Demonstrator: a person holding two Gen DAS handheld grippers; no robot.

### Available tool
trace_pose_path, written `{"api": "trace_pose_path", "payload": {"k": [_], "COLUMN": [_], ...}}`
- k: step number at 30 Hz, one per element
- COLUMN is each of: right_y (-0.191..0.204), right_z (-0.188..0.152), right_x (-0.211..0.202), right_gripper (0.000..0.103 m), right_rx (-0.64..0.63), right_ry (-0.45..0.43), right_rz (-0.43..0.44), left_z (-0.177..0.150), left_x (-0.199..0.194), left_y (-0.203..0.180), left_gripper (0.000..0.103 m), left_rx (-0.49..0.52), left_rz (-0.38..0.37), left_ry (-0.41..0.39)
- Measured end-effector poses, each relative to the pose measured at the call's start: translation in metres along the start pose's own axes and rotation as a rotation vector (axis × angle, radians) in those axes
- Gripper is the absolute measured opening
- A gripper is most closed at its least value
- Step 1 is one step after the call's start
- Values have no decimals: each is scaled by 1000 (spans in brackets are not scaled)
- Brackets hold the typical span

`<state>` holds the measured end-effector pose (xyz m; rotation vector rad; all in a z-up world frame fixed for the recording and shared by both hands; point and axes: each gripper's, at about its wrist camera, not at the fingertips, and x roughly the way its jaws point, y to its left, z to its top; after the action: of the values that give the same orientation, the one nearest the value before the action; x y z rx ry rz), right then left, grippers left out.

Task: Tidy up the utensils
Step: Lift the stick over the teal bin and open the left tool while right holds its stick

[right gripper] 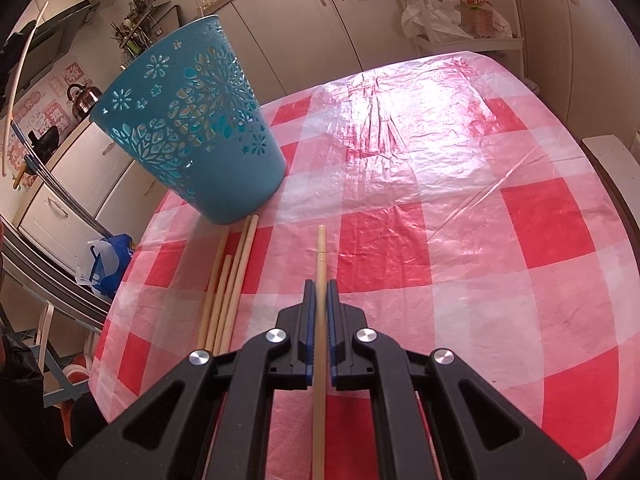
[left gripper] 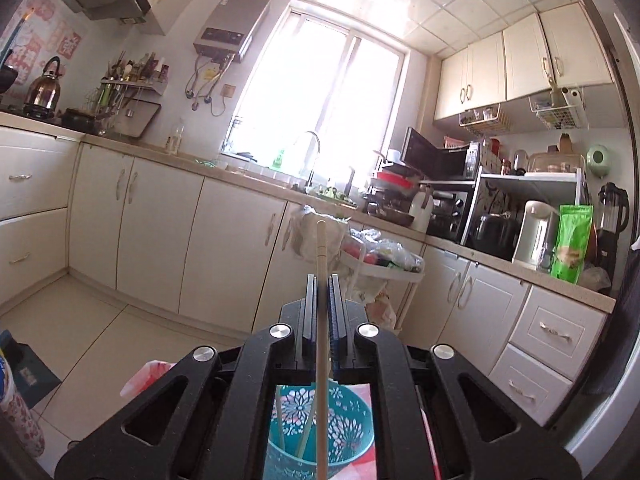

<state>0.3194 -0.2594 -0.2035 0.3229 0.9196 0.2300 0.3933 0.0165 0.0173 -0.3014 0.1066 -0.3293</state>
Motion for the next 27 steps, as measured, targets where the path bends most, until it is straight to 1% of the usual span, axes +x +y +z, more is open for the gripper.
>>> {"api": "trace_pose_path", "payload": {"k": [3,5,10,14,19,23,27], "right_y": [1,1,1,2,0,-2,-2], "right_z": [0,0,0,0,1,1,1], "right_x": [0,1,2,4,5,5,5], "right_gripper": [6,6,6,6,6,6,6], "right_rx": [-8,-8,-12,-16,-6,4,10], "right_ry": [4,5,8,14,17,17,18], "right_rz": [2,3,5,9,13,12,9], "left_z": [2,0,-13,-25,-38,-50,-63], "left_x": [17,33,67,81,89,93,94], "left_y": [0,1,9,11,11,15,22], "left_gripper": [5,5,5,5,5,5,5], "left_rx": [-7,-13,-18,-2,12,19,28], "left_rz": [20,39,73,92,103,113,118], "left_ry": [-55,-73,-58,-51,-34,-5,42]}}
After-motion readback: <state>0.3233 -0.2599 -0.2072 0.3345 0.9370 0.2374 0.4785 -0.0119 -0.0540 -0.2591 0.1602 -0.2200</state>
